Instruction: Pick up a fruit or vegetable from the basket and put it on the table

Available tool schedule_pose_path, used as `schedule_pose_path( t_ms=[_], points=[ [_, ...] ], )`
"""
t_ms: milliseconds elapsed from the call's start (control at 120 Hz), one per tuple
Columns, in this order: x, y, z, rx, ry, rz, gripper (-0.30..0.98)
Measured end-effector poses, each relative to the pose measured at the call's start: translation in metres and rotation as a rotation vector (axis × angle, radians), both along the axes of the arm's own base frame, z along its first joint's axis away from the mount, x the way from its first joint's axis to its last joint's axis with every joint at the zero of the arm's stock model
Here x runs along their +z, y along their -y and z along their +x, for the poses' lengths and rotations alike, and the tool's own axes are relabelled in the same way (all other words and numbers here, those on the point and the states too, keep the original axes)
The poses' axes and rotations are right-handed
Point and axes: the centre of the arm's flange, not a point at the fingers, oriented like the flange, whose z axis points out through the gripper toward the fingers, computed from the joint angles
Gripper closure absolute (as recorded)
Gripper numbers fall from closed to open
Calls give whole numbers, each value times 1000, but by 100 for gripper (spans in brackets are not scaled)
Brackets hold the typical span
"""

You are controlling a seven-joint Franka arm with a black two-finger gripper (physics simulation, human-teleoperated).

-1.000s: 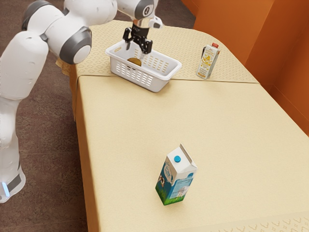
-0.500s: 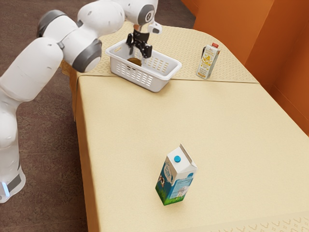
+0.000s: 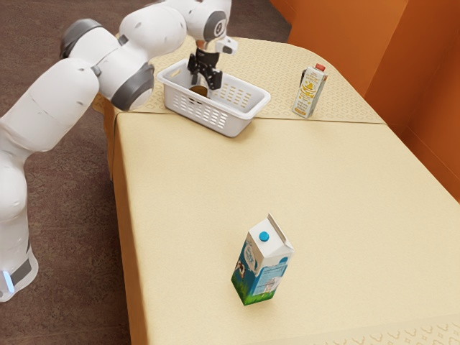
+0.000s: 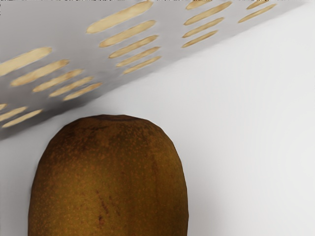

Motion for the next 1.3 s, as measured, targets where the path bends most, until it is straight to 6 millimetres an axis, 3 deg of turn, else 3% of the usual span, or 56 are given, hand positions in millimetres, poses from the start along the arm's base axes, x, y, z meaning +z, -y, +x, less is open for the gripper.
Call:
schedule_pose_path(
  t_ms=[350, 925, 1050, 1142, 1233, 1300],
  points=[
    [-23, -9, -3, -44, 10, -32, 0],
    [-28, -23, -9, -120, 17, -1, -1],
    [-24, -26, -12, -134, 17, 12, 17],
    [-17, -24, -12, -145, 7, 27, 41],
    [-10, -24, -13, -152, -8, 45, 46],
    [-2, -21, -13, -158, -17, 57, 40]
  ],
)
